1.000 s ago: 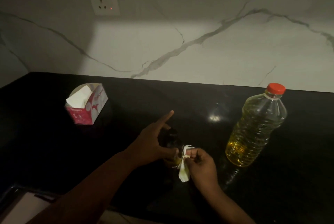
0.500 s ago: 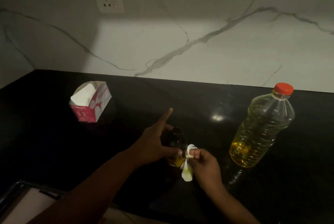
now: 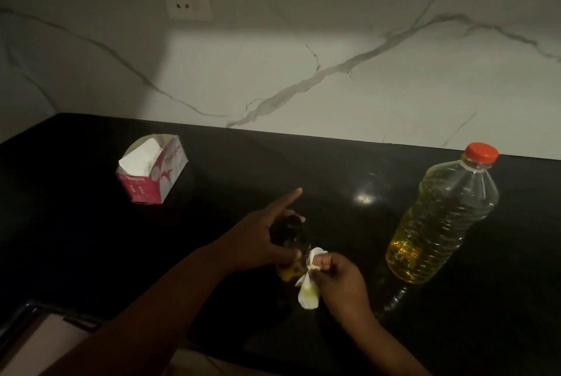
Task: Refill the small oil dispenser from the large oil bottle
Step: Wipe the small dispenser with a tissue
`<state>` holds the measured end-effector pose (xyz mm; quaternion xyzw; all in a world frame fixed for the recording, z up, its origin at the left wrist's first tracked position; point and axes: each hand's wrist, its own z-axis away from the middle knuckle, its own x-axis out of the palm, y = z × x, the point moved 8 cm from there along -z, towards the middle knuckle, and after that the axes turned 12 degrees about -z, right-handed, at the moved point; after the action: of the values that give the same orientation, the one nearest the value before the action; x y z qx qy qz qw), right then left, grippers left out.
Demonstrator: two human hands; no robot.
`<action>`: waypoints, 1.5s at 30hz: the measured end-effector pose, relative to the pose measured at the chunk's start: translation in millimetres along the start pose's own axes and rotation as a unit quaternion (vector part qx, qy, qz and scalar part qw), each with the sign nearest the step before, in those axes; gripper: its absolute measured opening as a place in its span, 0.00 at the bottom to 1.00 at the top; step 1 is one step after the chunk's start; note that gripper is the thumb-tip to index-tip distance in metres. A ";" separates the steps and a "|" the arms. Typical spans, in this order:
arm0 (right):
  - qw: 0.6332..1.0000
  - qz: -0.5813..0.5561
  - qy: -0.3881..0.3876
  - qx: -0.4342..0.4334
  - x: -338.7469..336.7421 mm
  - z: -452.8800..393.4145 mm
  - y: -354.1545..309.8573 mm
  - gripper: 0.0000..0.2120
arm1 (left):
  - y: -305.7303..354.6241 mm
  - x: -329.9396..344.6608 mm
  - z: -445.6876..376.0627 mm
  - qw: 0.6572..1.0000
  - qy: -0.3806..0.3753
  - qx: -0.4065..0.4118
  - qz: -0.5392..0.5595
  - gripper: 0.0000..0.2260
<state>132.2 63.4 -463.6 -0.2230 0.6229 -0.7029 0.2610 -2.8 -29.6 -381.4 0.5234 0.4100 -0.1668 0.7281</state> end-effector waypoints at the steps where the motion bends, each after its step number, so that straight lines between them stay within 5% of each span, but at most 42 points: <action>1: 1.000 0.004 0.002 0.004 0.3 -0.3 -1.3 0.16 | -0.8 0.3 1.4 1.000 -0.020 0.002 0.008 0.48; 6: 0.993 -0.040 0.008 -0.107 -4.1 2.2 -69.5 0.13 | -10.3 -10.0 7.4 0.999 0.005 -0.036 -0.003 0.55; 10: 0.975 0.080 -0.049 -0.201 14.3 13.0 -92.6 0.11 | -10.9 -13.2 11.9 0.997 0.058 -0.046 -0.001 0.51; 15: 0.947 0.164 -0.011 -0.274 21.4 18.5 -93.9 0.10 | -8.2 -13.4 13.0 0.996 0.085 -0.016 -0.026 0.50; 24: 0.968 0.136 -0.007 -0.211 19.9 3.1 -93.4 0.08 | -0.9 -18.2 -5.2 0.995 -0.040 0.045 -0.084 0.53; 32: 0.970 0.151 -0.014 -0.188 20.3 0.3 -90.8 0.08 | -3.6 -18.3 -4.5 0.995 0.041 0.017 -0.086 0.53; 41: 0.984 0.130 -0.037 -0.115 18.7 -10.5 -89.7 0.06 | 13.1 -19.2 -17.8 0.976 -0.125 0.111 -0.139 0.59; 45: 0.986 0.114 -0.027 -0.116 19.1 -6.2 -86.9 0.07 | 9.2 -27.9 -14.2 0.984 -0.045 0.081 -0.151 0.62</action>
<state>105.9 63.4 -378.4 -0.1983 0.7145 -0.5849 0.3288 -19.7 -18.4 -355.7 0.5047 0.4359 -0.3308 0.6677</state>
